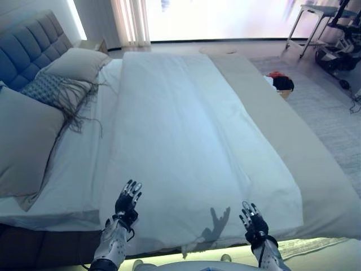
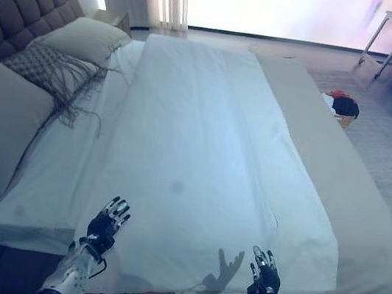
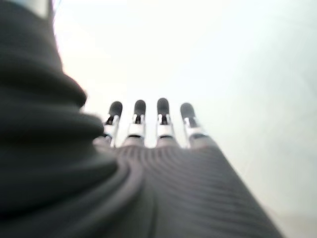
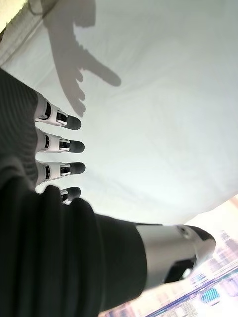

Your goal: Make the bed neatly

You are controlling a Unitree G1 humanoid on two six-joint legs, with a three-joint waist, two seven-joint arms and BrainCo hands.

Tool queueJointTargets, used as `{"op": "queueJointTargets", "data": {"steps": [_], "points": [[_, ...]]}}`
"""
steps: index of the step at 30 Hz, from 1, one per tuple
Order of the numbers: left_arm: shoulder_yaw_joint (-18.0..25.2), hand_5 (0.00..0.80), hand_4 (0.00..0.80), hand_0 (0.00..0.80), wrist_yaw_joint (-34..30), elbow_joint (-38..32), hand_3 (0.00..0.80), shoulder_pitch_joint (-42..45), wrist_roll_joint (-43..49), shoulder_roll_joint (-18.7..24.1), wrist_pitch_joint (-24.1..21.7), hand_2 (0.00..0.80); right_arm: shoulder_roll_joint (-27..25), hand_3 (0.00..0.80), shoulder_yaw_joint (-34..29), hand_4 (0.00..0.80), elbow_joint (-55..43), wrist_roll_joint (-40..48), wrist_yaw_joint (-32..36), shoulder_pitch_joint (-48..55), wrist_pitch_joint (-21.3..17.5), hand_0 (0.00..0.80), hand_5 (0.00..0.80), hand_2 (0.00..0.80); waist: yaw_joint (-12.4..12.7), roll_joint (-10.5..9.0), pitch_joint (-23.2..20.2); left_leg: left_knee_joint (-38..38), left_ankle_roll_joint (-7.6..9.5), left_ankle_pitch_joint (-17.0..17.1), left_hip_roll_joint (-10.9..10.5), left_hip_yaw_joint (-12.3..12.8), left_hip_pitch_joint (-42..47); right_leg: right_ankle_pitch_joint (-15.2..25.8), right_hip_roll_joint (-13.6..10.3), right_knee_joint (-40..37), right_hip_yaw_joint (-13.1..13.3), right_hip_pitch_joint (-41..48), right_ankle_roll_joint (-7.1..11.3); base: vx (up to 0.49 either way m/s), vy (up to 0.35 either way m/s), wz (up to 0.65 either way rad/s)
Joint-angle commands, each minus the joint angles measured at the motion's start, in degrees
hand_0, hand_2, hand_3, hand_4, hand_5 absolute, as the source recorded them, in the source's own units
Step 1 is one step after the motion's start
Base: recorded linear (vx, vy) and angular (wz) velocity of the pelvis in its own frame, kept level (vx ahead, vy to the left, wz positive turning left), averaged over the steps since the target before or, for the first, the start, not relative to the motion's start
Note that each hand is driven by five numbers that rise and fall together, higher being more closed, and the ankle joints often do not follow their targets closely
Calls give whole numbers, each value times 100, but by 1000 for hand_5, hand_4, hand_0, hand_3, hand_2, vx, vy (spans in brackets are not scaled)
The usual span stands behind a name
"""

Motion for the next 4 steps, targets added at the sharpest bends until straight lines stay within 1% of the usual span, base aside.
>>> {"op": "queueJointTargets", "data": {"steps": [1, 2, 4], "points": [[-25, 0, 0, 0, -200, -217, 0, -156, 70, 300, 40, 0, 23, 0, -59, 0, -536, -42, 128, -38, -41, 0, 0, 0, 114, -107, 155, 32, 492, 410, -61, -32, -74, 26, -155, 181, -158, 323, -22, 51, -12, 1], [13, 0, 0, 0, -182, -242, 0, -119, 13, 306, 111, 0, 35, 0, -68, 0, -528, 17, 102, -13, -38, 0, 0, 0, 119, -106, 152, 39, 492, 408, -60, -36, -68, 15, -163, 197, -145, 322, -17, 60, -20, 1], [68, 0, 0, 0, -118, -234, 0, -28, 181, 339, 189, 0, 39, 0, -110, 0, -470, 93, 60, 12, -12, 0, 0, 0, 127, -104, 157, 105, 496, 379, -54, -43, -58, -23, -179, 265, -105, 312, -18, 15, -10, 0]]}}
